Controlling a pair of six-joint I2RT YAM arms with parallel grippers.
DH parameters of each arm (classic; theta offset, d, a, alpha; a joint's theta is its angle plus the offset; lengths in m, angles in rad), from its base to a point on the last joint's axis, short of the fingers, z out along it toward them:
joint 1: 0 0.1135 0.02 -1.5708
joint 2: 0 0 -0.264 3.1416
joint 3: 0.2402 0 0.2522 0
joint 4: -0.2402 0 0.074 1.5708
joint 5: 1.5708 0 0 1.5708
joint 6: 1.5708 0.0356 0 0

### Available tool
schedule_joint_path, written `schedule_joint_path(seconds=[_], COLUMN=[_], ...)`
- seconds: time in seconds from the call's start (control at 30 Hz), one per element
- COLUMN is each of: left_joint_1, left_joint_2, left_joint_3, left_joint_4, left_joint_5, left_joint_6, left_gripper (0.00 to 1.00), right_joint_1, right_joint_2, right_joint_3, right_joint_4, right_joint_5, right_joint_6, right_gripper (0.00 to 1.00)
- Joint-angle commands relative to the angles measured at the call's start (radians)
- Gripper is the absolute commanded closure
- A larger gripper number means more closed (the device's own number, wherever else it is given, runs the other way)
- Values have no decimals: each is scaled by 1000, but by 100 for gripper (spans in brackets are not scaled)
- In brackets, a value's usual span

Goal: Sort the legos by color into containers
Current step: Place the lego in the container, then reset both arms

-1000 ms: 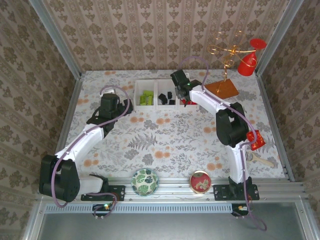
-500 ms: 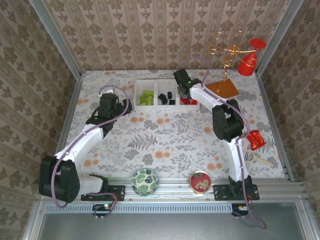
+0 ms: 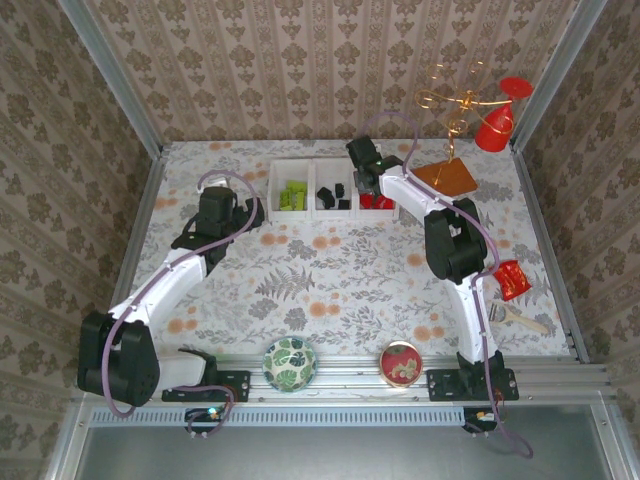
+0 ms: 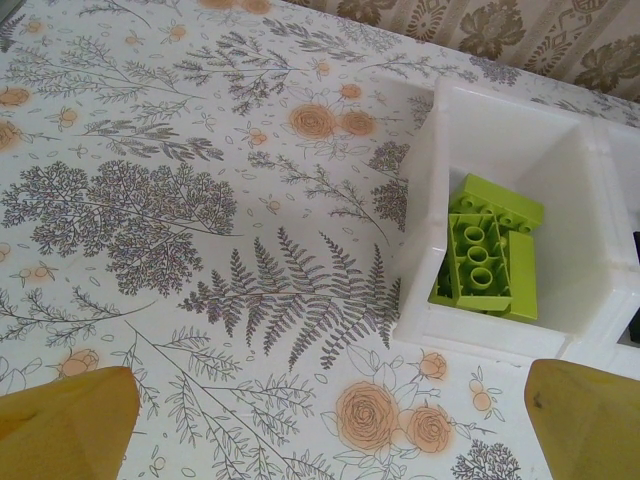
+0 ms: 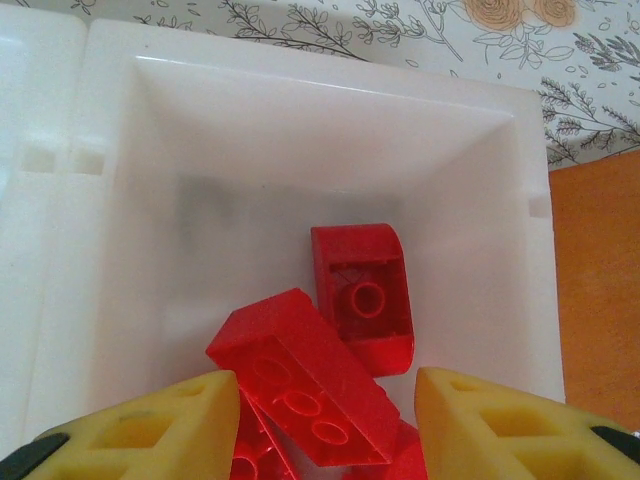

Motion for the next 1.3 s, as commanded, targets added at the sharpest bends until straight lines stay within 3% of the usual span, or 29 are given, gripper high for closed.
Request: schedule_joint_path(seconds=[0.0, 0.43, 0.83, 0.97, 1.1, 1.27], left_joint_1=[10, 10, 17, 31, 46, 60], left_joint_2=[-26, -62, -155, -209, -272, -327], left_joint_3=[-10, -25, -78, -128, -196, -294], left_joint_4=[-6, -9, -21, -2, 57, 172], left_joint_5=[11, -4, -73, -116, -168, -221], left_joint_6=[-7, -6, 35, 74, 132, 233], left_gripper=[0, 0, 0, 0, 0, 0], right_joint_1=[-3, 21, 67, 67, 63, 45], right_joint_2=[-67, -263, -567, -722, -873, -1041], right_joint_3=[-24, -260, -619, -779, -911, -1018], right_joint_4=[9, 84, 176, 230, 253, 251], right_joint_5=[-13, -14, 25, 47, 127, 257], right_joint_6=[2, 30, 101, 139, 156, 164], right_gripper=[48, 42, 32, 23, 0, 0])
